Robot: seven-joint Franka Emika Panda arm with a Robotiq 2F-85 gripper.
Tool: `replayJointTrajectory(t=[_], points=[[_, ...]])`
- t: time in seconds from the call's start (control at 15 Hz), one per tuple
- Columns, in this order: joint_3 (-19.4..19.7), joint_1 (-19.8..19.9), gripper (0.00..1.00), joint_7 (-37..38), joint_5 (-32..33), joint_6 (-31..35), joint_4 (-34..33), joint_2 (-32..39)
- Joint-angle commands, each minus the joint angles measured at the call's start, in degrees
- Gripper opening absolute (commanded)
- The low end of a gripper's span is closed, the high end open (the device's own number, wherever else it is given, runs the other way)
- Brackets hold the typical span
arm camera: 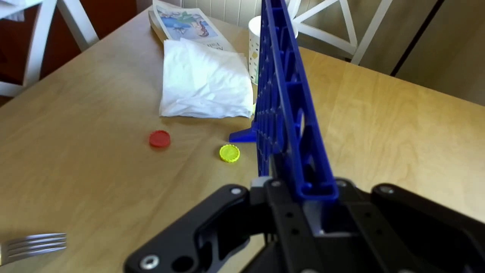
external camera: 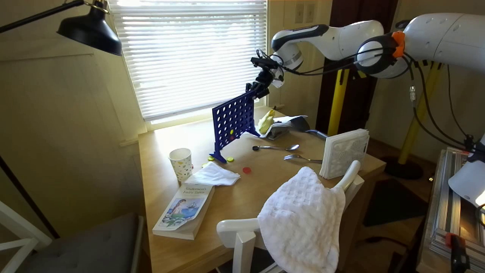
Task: Take out the items in the blue object
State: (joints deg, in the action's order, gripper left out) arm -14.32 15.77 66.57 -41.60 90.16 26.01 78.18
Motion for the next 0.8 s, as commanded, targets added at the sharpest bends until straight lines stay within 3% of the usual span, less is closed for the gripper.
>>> replayJointTrajectory(t=[0.0, 0.33, 0.53, 0.73], points=[[1.5, -2.8, 0.04, -5.4, 2.9, 5.7, -0.3, -1.6], [-0.9, -5.2, 0.04, -12.4, 1.6, 17.4, -0.8, -2.6], [-2.5, -6.0, 0.04, -16.5, 1.2, 20.4, 0.1, -4.8], [-0.9, -7.5, 0.04, -16.3, 3.1, 23.7, 0.9, -7.3]])
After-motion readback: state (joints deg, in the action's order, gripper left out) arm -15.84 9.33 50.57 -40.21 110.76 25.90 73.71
